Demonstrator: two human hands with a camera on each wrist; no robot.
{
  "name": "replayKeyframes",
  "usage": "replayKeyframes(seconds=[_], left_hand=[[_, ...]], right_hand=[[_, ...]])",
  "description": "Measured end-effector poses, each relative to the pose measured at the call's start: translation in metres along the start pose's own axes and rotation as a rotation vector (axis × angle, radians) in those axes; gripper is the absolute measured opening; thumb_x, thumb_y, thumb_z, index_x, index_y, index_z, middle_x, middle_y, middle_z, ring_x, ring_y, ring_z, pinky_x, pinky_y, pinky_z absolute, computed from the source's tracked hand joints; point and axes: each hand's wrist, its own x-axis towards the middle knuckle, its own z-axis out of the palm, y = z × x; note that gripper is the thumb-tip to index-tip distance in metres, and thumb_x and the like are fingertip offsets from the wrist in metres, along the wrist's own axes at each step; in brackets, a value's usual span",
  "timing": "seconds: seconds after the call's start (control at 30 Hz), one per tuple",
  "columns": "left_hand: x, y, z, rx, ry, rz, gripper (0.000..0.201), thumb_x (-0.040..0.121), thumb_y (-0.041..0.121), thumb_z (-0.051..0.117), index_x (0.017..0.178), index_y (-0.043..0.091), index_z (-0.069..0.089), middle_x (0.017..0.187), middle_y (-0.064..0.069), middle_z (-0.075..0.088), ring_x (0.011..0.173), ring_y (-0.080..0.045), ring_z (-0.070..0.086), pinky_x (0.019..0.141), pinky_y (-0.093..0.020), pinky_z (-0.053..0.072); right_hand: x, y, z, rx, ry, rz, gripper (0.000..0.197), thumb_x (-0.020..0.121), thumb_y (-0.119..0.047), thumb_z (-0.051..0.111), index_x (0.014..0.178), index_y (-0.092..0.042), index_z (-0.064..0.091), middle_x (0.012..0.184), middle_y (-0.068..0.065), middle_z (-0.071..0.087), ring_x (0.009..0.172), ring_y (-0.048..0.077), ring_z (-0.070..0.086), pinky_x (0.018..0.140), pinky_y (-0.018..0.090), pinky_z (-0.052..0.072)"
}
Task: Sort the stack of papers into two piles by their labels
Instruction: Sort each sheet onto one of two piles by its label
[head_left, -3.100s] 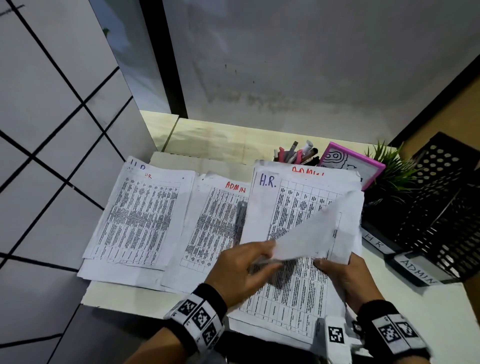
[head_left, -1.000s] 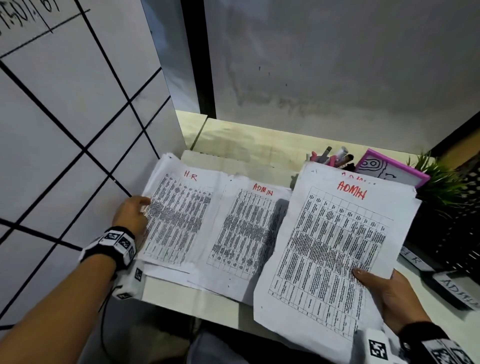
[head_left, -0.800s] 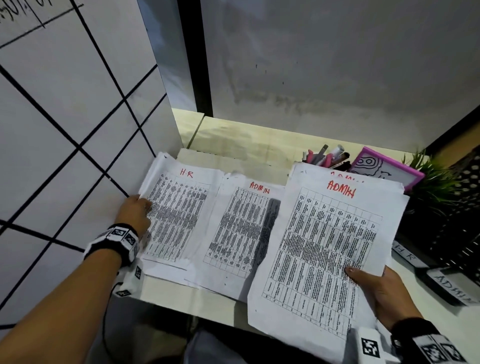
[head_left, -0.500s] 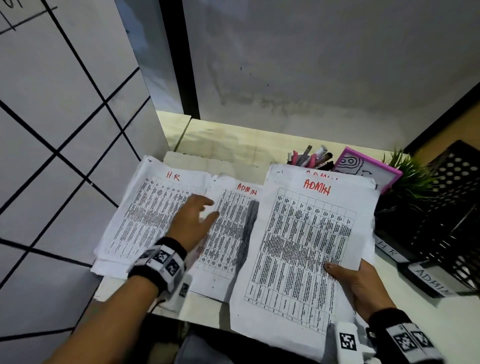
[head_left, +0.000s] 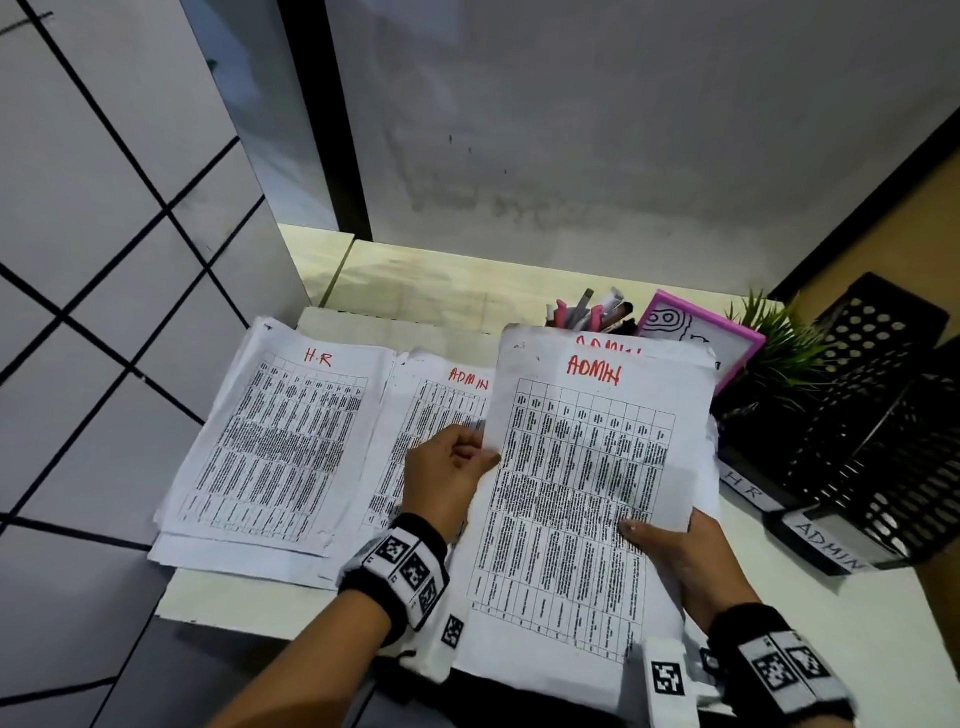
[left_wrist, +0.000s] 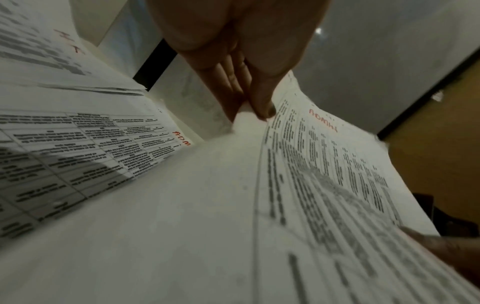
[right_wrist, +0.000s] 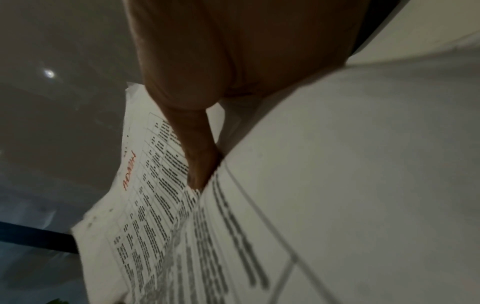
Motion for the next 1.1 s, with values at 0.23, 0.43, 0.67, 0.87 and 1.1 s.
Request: replayKeyframes(seconds=[0.23, 0.43, 0.67, 0.87, 1.1], left_hand=[[-0.014, -0.01, -0.01, 0.105, -0.094, 0.318, 0.01, 0.082, 0.005, 0.072, 0.085, 0.014, 0.068, 0.105, 0.008, 0.071, 0.098, -0.003, 0.066, 0.085, -0.024, 0.055], [-0.036, -0.011, -0.01, 0.172, -0.286, 0.45, 0.009, 0.082, 0.0, 0.068, 0.084, 0.008, 0.066, 0.127, 0.008, 0.059, 0.12, 0.006, 0.049, 0.091, -0.002, 0.039], [-0.026, -0.001, 0.0, -0.041, -0.165, 0.072, 0.015, 0.088, 0.021, 0.065, 0.074, 0.017, 0.061, 0.087, -0.001, 0.071, 0.089, -0.011, 0.066, 0.079, -0.021, 0.052], [-0.01, 0.003, 0.007, -0.051, 0.038, 0.009, 0.029, 0.079, 0.001, 0.071, 0.089, 0.024, 0.057, 0.084, 0.003, 0.062, 0.077, -0.016, 0.061, 0.066, -0.026, 0.053], [-0.024, -0.004, 0.003, 0.098, -0.103, 0.315, 0.027, 0.088, 0.001, 0.062, 0.093, 0.026, 0.07, 0.085, 0.009, 0.072, 0.078, -0.008, 0.068, 0.069, -0.027, 0.058]], right_hand=[[0.002, 0.003, 0.0, 0.056, 0.009, 0.006, 0.104, 0.011, -0.037, 0.099, 0.102, 0.001, 0.066, 0.091, 0.016, 0.075, 0.079, 0.024, 0.072, 0.064, 0.026, 0.057], [0.003, 0.006, -0.003, 0.072, -0.01, 0.032, 0.081, 0.035, -0.012, 0.087, 0.11, 0.008, 0.063, 0.098, 0.022, 0.073, 0.084, 0.03, 0.072, 0.065, 0.029, 0.058], [-0.003, 0.001, 0.003, 0.043, -0.03, 0.012, 0.058, 0.049, -0.005, 0.082, 0.105, 0.001, 0.065, 0.094, 0.015, 0.076, 0.083, 0.024, 0.073, 0.064, 0.025, 0.058], [0.001, 0.007, -0.001, 0.036, -0.006, 0.013, 0.104, 0.024, -0.031, 0.099, 0.116, 0.002, 0.06, 0.109, 0.023, 0.069, 0.094, 0.033, 0.067, 0.074, 0.029, 0.059], [-0.001, 0.006, -0.001, 0.066, 0.009, -0.019, 0.1, 0.02, -0.029, 0.099, 0.109, -0.001, 0.064, 0.102, 0.017, 0.074, 0.088, 0.026, 0.073, 0.07, 0.027, 0.059]])
